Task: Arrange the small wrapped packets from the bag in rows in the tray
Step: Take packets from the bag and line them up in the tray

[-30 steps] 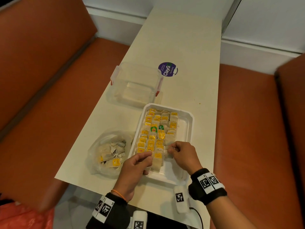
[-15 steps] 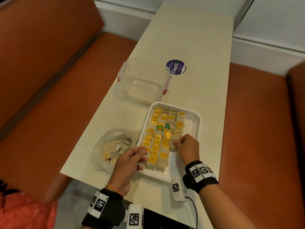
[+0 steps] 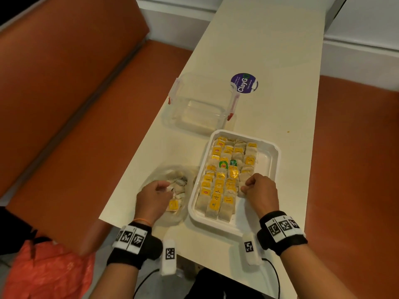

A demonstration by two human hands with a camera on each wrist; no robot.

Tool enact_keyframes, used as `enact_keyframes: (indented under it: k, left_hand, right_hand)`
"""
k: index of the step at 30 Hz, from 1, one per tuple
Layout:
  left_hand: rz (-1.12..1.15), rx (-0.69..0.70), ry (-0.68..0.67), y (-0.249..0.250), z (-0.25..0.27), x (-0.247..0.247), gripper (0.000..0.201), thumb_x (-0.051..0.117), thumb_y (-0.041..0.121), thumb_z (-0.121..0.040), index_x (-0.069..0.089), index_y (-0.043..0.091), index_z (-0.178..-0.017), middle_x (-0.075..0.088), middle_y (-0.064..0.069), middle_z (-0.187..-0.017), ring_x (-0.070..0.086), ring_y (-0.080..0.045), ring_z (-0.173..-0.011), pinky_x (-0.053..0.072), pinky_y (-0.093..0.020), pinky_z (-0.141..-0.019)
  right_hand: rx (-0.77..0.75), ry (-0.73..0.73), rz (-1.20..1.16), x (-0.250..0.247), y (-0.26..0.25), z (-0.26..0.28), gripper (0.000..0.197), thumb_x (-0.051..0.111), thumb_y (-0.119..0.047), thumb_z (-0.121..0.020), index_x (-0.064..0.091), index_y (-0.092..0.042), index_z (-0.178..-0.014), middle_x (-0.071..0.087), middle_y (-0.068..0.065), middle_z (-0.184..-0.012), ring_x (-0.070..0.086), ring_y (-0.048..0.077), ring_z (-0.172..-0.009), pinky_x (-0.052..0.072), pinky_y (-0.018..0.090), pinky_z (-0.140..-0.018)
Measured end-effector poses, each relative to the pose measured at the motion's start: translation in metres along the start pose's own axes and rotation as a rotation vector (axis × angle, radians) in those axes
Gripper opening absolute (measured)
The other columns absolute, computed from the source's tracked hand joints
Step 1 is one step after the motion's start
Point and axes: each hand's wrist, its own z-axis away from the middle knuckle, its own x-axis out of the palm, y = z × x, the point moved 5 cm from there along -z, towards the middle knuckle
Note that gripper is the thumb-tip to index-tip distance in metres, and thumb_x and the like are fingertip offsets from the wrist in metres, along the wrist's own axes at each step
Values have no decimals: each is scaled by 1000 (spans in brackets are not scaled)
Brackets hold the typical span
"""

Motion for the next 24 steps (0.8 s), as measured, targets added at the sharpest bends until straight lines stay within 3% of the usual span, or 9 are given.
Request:
enact_keyframes:
  k: [3,5,7,10,15,18,22,24]
  left_hand:
    - [-257,143,-103,3,-16,16,53,83,22,-84,67,23,-134,68,0,-129,63,-19,-118,49,-32,-102]
    - [-405,247,-150,8,-21,30,65,85,27,-80,60,28,-140,60,-1,-134,57,-22,-125,48,-35,-106]
    - [-536,309,-182,12,-24,41,63,82,27,-81,58,30,-139,53,0,-138,51,-25,-129,49,-39,-105]
    - [-626,366,-170,19,-27,49,42,74,25,-86,64,29,-126,52,3,-137,52,-25,-125,54,-41,-94]
    - [-615,380,-116,23,-31,53,27,65,24,-93,69,25,-120,54,0,-130,57,-25,-117,57,-41,-89]
    - [-569,372,-121,25,-31,54,27,65,22,-94,70,22,-121,53,-3,-126,60,-26,-111,55,-39,-93]
    - [-434,271,-124,24,-35,45,32,68,15,-91,71,17,-123,57,-9,-130,60,-30,-117,48,-36,-105]
    - [-329,199,-104,22,-36,36,33,74,15,-87,73,20,-119,62,-7,-126,62,-25,-112,49,-33,-102]
  right_hand:
    - [-25,21,-26,-3,-4,4,10,76,-15,-88,67,-19,-91,68,1,-93,64,25,-88,51,35,-77]
    - [-62,26,-30,-7,-8,11,12,79,-22,-88,68,-20,-93,69,0,-92,65,23,-88,54,37,-78]
    - [-95,33,-37,-12,-13,17,13,79,-28,-89,69,-21,-93,68,-3,-89,64,20,-85,48,34,-74]
    - [-118,14,-71,-18,-21,25,14,79,-33,-90,69,-23,-90,69,-6,-83,64,13,-80,45,29,-68]
    - [-132,-55,-87,-18,-25,34,15,79,-38,-89,70,-28,-82,70,-11,-77,65,6,-75,45,21,-63]
    - [-133,-81,-79,-16,-26,40,15,78,-39,-90,70,-28,-84,69,-11,-79,63,3,-76,42,19,-62]
    - [-129,-100,-78,-15,-27,43,15,78,-40,-91,71,-28,-85,70,-10,-80,63,4,-76,43,19,-62]
    - [-129,-105,-82,-17,-28,42,15,77,-39,-91,71,-27,-85,70,-10,-80,63,4,-77,42,19,-62]
